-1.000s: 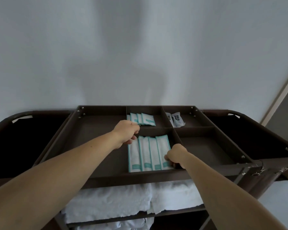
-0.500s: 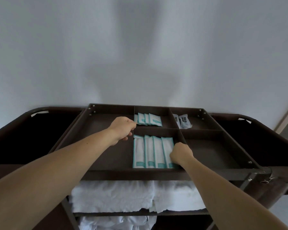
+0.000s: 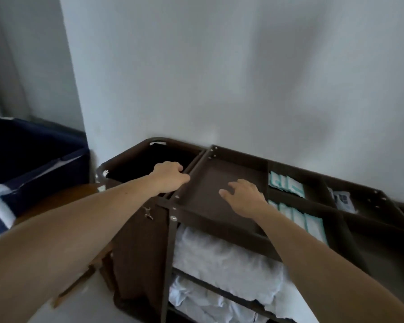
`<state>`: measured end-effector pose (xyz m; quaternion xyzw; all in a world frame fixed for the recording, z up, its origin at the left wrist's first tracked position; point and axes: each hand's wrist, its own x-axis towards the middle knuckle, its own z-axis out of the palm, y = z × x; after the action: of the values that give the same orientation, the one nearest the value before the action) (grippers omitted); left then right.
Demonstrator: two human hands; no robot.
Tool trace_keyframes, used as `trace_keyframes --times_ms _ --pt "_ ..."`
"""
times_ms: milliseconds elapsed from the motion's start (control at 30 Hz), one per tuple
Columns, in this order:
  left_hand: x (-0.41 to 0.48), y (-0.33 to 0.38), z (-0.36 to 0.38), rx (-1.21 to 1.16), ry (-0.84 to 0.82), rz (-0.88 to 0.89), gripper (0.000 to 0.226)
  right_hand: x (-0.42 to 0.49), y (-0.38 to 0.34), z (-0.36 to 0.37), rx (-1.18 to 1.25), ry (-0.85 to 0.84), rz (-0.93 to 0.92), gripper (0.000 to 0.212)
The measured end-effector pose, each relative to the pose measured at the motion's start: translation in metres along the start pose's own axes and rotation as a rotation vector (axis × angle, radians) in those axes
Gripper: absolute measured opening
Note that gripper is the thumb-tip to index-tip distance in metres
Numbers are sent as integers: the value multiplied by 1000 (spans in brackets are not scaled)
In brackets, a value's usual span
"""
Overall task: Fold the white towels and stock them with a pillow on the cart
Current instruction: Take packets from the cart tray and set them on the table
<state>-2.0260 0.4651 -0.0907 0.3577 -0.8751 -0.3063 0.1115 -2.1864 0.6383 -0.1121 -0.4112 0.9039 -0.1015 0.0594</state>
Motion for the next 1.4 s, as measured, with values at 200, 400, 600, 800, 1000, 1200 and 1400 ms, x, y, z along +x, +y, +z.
trace_keyframes --times_ms 200,400,600,800,1000,1200,1400 --pt "-27 -139 -91 42 64 -138 57 30 -151 26 45 -12 -134 65" --pt "-49 -277 -181 -47 132 -302 57 54 -306 61 61 -20 -269 60" --pt "-32 -364 -225 -153 137 -372 21 97 -413 91 43 -51 -384 57" --pt "23 -414 -228 -145 58 -414 43 190 -465 122 -22 -132 -402 58" --pt "95 -456 -264 -166 92 -518 22 284 -509 152 12 -282 -378 58" --pt "165 -501 -267 -200 14 -511 17 350 -538 194 -3 -397 -338 54" --pt "245 -562 -250 -260 -93 -477 14 411 -556 251 -32 -467 -208 59"
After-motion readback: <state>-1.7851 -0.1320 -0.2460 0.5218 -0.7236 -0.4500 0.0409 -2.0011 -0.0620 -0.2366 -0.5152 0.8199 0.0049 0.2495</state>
